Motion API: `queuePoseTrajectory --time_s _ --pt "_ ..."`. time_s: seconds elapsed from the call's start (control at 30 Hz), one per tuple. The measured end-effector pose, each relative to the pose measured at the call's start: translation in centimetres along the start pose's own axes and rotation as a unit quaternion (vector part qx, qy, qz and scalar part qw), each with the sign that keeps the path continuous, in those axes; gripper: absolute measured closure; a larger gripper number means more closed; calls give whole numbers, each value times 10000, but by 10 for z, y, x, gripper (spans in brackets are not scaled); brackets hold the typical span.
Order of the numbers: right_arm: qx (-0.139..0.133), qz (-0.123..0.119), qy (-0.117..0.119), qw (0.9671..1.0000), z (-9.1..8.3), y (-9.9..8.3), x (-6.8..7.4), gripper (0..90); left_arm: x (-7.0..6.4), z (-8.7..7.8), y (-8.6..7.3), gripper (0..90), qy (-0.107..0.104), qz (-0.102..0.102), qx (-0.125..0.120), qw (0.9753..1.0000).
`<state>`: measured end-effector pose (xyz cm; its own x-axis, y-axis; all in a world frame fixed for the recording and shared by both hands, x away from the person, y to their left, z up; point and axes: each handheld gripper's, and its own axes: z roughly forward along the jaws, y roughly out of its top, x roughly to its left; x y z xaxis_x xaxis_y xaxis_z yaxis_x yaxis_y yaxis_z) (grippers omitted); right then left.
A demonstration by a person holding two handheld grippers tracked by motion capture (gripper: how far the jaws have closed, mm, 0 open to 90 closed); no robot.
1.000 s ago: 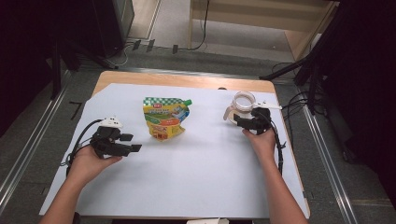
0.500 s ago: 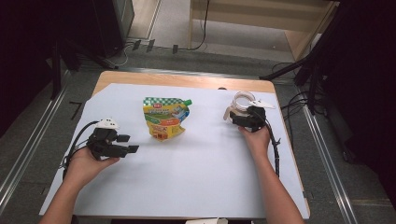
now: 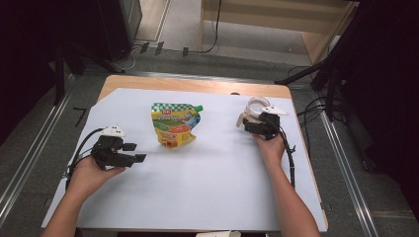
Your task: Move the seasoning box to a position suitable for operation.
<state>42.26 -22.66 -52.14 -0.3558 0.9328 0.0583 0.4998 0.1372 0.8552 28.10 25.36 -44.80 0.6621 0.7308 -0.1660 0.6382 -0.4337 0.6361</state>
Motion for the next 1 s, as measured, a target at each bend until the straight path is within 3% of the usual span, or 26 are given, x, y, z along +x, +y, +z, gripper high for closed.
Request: queuePoseTrajectory --time_s 0.43,0.57,0.7,1.0 --pt "17 13 -68 10000 -4 2 0 122 0 0 0 401 -13 16 -39 10000" --pt "-16 106 15 9999 -8 4 -1 122 -1 1 1 398 -36 40 -35 10000" --pt "-10 -37 92 10000 -14 7 5 122 -2 1 1 398 -58 58 -39 10000" --pt "-103 -43 259 9996 -27 11 17 122 -3 2 4 399 -112 85 -56 9999"
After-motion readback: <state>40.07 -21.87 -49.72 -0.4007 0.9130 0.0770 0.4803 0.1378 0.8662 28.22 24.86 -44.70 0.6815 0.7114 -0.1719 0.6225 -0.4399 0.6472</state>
